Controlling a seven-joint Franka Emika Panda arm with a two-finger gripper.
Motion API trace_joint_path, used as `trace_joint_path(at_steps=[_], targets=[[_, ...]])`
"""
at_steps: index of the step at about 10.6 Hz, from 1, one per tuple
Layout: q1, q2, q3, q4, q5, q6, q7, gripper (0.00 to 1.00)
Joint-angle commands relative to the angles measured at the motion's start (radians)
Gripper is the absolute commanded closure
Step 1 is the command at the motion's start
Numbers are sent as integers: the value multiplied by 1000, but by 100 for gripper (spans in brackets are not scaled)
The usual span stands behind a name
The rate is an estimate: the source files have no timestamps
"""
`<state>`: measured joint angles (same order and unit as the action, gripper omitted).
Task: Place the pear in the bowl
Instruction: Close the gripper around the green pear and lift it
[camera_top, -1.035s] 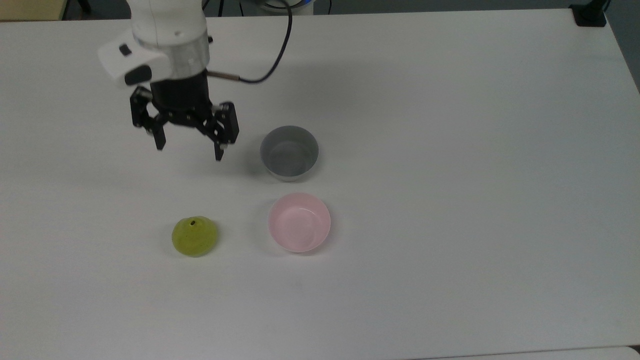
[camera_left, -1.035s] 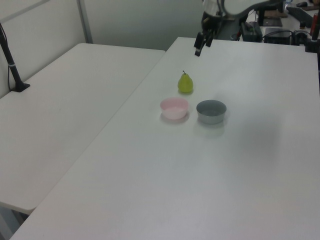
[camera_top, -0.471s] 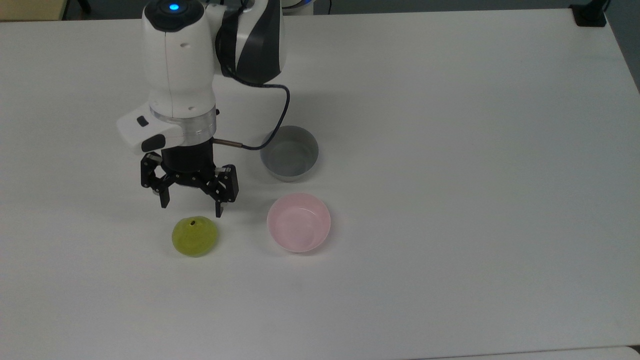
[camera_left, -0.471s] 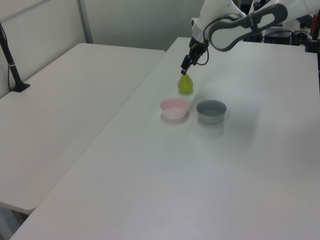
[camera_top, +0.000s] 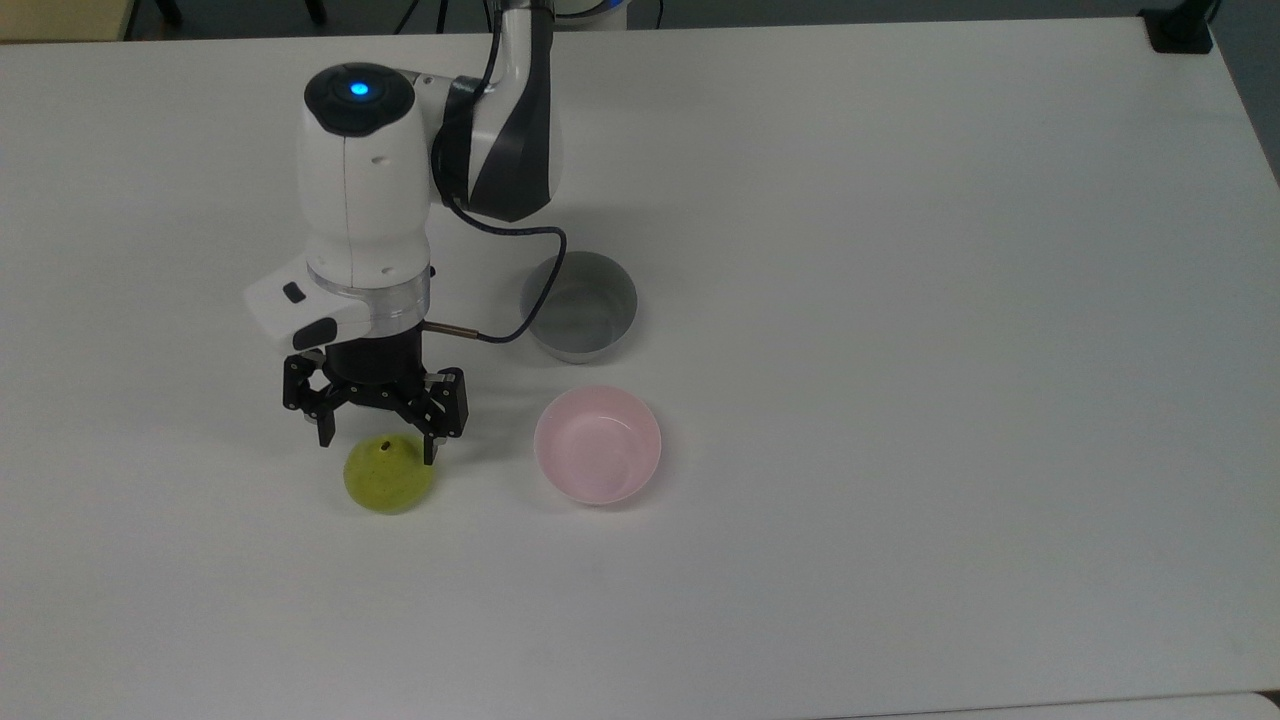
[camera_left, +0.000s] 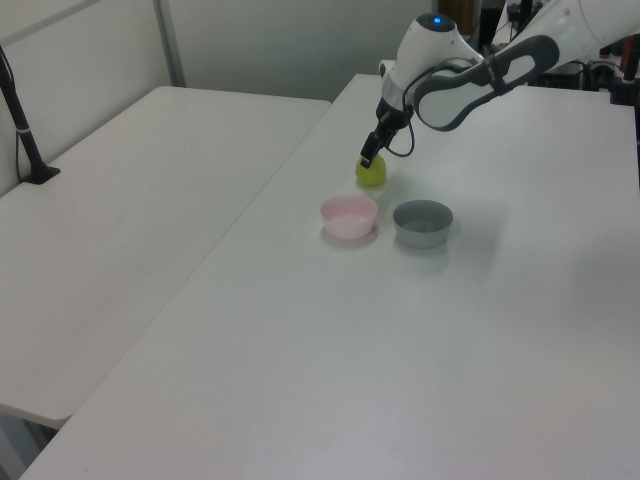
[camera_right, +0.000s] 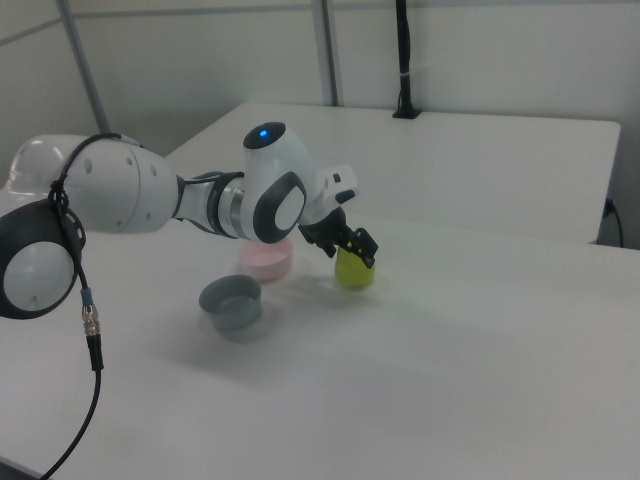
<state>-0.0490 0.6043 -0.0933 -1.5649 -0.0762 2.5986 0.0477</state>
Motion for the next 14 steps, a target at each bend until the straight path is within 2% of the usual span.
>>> trace_joint_path(at_steps=[1, 2, 3, 4, 6, 7, 9, 11, 14], targets=[[-5, 43, 3, 14, -27, 63, -3, 0], [-5, 52, 1, 14, -28, 76, -2, 0], [-5, 64, 1, 14, -27, 95, -2, 5], [-5, 64, 1, 14, -27, 98, -2, 14], [-5, 61, 1, 14, -25, 98, -2, 46], [-5, 58, 1, 14, -25, 98, -2, 51], [-11, 25, 1, 14, -17, 92, 0, 51], [-26, -53, 3, 5, -11, 66, 0, 51], [-26, -171, 3, 5, -8, -101, 1, 50]])
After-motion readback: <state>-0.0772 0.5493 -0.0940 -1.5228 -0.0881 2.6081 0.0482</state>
